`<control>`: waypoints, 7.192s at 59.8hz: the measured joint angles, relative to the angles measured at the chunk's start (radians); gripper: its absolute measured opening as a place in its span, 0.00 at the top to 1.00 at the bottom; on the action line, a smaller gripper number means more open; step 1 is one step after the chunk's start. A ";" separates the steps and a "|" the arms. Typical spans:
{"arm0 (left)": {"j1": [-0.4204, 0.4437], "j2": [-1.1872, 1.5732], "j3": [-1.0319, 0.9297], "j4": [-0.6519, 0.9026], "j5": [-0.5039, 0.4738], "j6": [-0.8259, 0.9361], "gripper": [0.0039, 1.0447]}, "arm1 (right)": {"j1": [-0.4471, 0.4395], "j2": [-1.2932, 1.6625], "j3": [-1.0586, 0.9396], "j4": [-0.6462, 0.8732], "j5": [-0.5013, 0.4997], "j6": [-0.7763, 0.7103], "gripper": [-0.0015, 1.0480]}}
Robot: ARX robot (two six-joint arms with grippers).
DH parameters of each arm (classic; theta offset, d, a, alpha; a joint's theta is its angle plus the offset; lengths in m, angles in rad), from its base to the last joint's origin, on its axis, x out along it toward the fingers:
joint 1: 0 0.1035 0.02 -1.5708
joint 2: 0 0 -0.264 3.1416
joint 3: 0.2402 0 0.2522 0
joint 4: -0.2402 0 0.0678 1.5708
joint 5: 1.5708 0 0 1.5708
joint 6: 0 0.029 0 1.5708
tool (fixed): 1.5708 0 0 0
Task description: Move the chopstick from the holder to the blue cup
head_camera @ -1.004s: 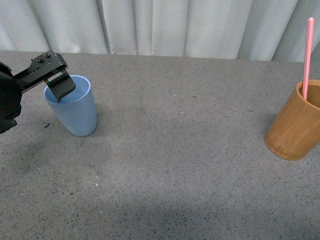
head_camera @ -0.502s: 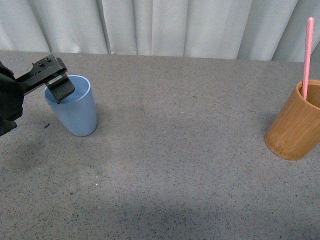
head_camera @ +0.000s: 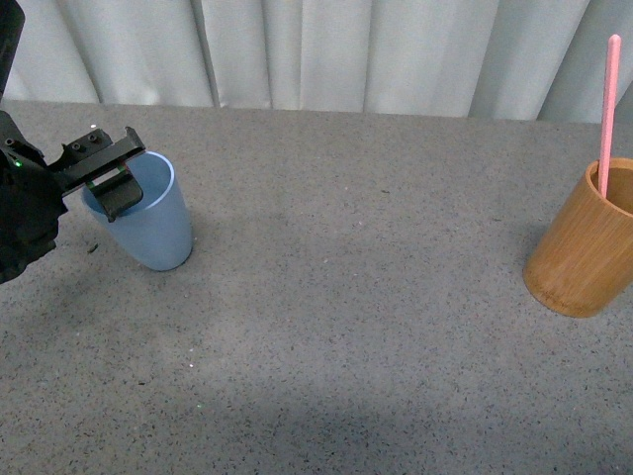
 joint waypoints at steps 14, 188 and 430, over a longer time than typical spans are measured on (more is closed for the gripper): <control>-0.013 -0.004 0.000 0.034 0.026 0.002 0.76 | 0.000 0.000 0.000 0.000 0.000 0.000 0.09; -0.454 0.079 0.154 -0.047 0.076 0.022 0.62 | 0.000 0.000 0.000 0.000 0.000 0.000 0.09; 0.181 -1.849 -0.762 -0.195 0.257 0.707 0.06 | 0.108 1.969 0.990 0.518 0.034 0.136 0.09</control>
